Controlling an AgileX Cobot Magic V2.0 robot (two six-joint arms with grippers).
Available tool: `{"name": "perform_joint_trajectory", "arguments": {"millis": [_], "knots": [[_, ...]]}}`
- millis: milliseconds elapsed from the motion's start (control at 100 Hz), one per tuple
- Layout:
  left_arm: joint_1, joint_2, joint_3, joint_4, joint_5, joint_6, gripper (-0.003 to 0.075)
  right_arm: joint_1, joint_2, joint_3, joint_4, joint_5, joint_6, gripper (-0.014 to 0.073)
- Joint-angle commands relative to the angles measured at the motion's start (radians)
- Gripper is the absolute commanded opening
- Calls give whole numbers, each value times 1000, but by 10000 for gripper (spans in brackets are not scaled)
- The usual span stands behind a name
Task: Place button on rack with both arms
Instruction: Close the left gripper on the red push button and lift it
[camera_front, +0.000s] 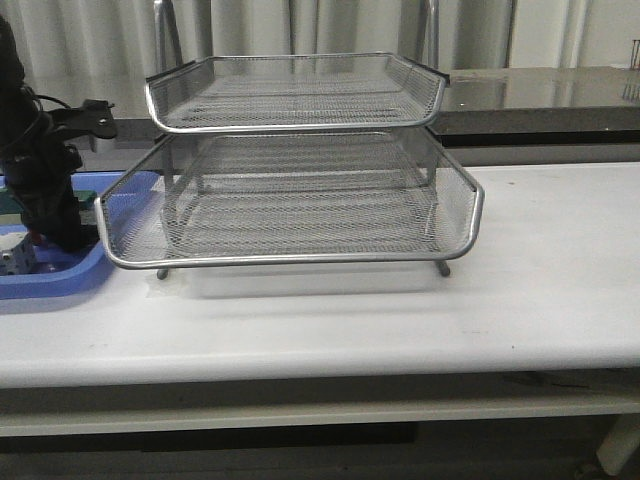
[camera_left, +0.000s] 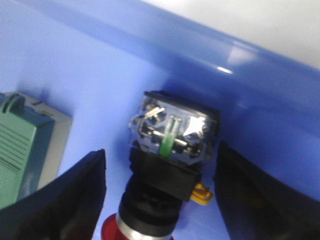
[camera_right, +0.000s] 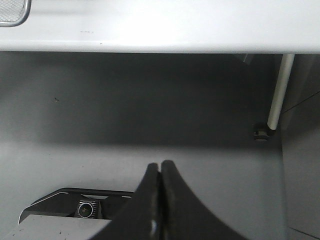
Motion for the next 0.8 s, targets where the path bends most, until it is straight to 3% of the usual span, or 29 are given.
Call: {"name": "perform_joint_trajectory", "arguments": {"millis": [0, 220, 510, 790], "knots": [[4, -49, -24, -15, -31, -3, 458, 2, 4, -32, -4, -44, -3, -71], [4, -49, -24, -15, -31, -3, 443, 2, 4, -32, -4, -44, -3, -71], [4, -49, -24, -15, -31, -3, 227, 2, 4, -32, -4, -44, -3, -71], [4, -70, -26, -15, -26, -3, 122, 2, 4, -32, -4, -44, -3, -71]]}}
